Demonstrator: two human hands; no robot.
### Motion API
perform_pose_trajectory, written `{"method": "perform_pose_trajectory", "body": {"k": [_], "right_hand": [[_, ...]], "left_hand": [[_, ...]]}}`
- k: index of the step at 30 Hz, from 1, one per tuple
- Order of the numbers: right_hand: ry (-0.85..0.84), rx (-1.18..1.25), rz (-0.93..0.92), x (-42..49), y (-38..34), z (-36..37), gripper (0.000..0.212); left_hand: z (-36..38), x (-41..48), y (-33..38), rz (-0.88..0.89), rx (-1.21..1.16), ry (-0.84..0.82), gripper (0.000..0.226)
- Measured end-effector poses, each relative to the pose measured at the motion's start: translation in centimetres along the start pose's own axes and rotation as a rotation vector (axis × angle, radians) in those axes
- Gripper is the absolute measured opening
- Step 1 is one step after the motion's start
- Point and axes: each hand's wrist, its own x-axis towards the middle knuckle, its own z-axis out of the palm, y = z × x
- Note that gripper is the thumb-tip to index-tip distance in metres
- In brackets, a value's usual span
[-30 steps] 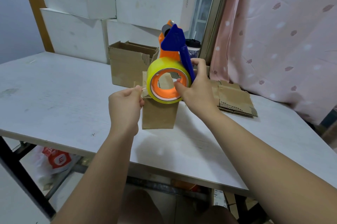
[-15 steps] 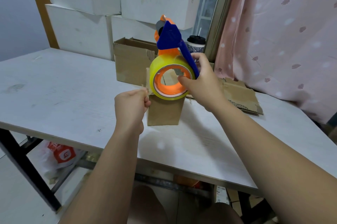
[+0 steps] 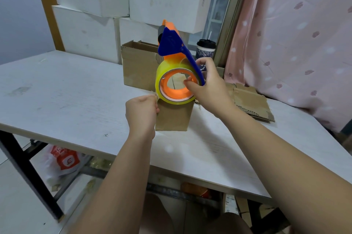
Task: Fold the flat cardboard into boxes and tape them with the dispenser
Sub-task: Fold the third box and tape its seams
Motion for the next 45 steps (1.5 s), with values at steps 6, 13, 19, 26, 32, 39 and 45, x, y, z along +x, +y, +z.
{"method": "perform_pose_trajectory", "body": {"k": [6,13,19,26,32,39,45], "right_hand": [[-0.004,-0.004,0.007,-0.2,-0.1,0.2,0.040],[-0.007,-0.033,0.023,-0.2,-0.1,0.3,0.040],[0.010,-0.070,0.009,-0.3,-0.1,0.6,0.041],[0.017,-0.058,0.019,-0.4,-0.1,0.6,0.041],[0.035,-0.039,-0.005,-0.7,0.0,0.8,0.041],[0.032,0.010,0.032,-0.5,0.0,0.7,0.043],[0.059,0.061,0.028,-0.6,0.1,1.0,0.049]], "left_hand": [[0.2,0.1,-0.3,0.065,0.072,0.010,0.032],[0.6,-0.4,-1.8,-0.047,0.114,0.039,0.022],[0.0,-2.5,-3.0,0.380,0.094,0.084,0.034],[0.1,-3.5,-5.0,0.449,0.349,-0.029,0.039],[-0.3,-3.0,-3.7,0.632,0.372,-0.005,0.041],[-0.3,-2.6,-3.3,0.698,0.445,0.059,0.030],[0.0,-2.0,-3.0,0.760,0.502,0.079,0.027]]}}
